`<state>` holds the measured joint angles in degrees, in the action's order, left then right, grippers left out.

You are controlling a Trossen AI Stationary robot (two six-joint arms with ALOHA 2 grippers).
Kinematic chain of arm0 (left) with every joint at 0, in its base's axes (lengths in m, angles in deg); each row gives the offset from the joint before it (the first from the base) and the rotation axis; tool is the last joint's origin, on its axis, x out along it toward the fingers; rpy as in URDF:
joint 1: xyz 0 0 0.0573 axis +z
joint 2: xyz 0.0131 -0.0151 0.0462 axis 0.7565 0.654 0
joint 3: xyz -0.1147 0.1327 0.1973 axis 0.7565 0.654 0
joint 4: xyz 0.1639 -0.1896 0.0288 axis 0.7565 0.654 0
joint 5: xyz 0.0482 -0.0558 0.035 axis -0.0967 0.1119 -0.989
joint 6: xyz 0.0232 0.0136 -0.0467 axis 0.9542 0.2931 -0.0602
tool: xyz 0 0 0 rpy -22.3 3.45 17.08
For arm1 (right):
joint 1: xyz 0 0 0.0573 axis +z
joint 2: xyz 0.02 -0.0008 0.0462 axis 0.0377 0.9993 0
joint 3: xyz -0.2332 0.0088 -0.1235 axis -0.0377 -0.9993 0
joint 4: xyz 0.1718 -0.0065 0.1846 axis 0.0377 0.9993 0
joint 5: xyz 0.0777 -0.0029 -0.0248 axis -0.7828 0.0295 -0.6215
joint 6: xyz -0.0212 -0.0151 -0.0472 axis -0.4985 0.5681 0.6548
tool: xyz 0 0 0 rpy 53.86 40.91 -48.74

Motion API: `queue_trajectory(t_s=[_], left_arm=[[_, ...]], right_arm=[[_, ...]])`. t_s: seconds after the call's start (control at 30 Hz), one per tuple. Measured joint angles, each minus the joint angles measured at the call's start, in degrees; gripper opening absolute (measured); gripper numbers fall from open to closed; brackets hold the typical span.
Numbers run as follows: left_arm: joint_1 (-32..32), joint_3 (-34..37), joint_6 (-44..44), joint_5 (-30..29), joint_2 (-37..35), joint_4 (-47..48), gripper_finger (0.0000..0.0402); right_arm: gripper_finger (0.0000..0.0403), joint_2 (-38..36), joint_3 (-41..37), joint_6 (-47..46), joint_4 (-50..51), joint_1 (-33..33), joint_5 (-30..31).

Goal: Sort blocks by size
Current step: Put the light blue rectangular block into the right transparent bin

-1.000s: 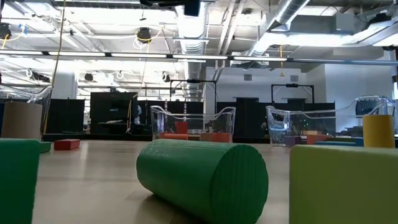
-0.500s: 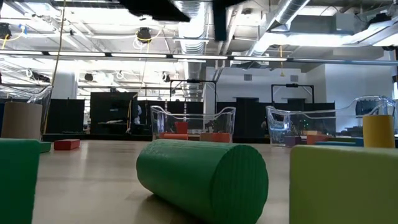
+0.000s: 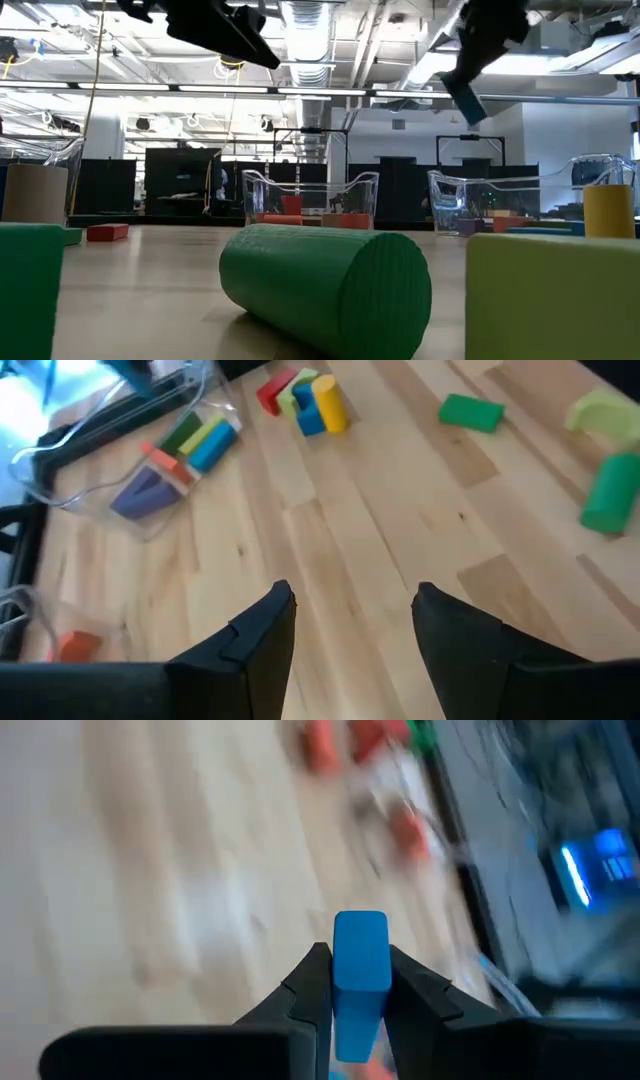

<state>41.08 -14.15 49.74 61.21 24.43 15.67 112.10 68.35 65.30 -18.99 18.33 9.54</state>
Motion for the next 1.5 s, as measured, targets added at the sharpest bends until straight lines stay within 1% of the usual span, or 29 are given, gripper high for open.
queue_trajectory(t_s=[0.13, 0.27, 0.37, 0.43, 0.53, 0.67, 0.8, 0.93, 1.03, 1.33, 1.5], left_arm=[[0.0, 0.0, -0.6, 2.4, 0.0, -0.1, 0.0191], [-0.2, 0.0, -2.3, 4.9, 0.3, -0.2, 0.0191], [-1.3, 1.5, -3.1, 6.3, 0.3, -2.9, 0.0191], [-2.1, 3.8, -3.3, 6.5, 0.3, -7.1, 0.0191], [-3.1, 6.4, -3.7, 6.5, 0.3, -10.8, 0.0191], [-3.5, 8.4, -4.6, 6.5, 0.3, -12.4, 0.0191], [-3.5, 8.9, -5.1, 6.9, 0.4, -14.3, 0.0191], [-3.6, 8.9, -4.3, 8.1, 0.4, -16.4, 0.0191], [-3.6, 8.9, -3.9, 8.5, 0.4, -18.3, 0.0191], [-3.5, 8.9, -4.3, 9.2, 0.4, -18.7, 0.0191], [-3.5, 8.9, -5.0, 9.2, 0.4, -19.4, 0.0191]], right_arm=[[0.0093, -2.6, 0.0, -3.3, 5.1, -5.2, -0.4], [0.0093, -5.3, -0.7, -2.3, 5.5, -12.2, -3.9], [0.0093, -8.4, -4.8, 1.6, 0.9, -18.4, -8.0], [0.0093, -10.7, -9.2, 4.9, -3.6, -22.9, -12.2], [0.0093, -14.4, -15.8, 8.4, -10.4, -29.0, -17.8], [0.0093, -19.1, -21.8, 9.6, -15.8, -34.3, -20.6], [0.0093, -22.7, -26.2, 10.5, -21.1, -37.1, -23.4], [0.0093, -24.3, -29.6, 11.1, -24.7, -38.8, -25.6], [0.0093, -24.4, -31.2, 11.1, -24.7, -39.4, -25.9], [0.0093, -24.2, -35.1, 11.3, -27.8, -40.2, -26.6], [0.0093, -24.1, -35.7, 10.4, -27.3, -41.0, -29.8]])
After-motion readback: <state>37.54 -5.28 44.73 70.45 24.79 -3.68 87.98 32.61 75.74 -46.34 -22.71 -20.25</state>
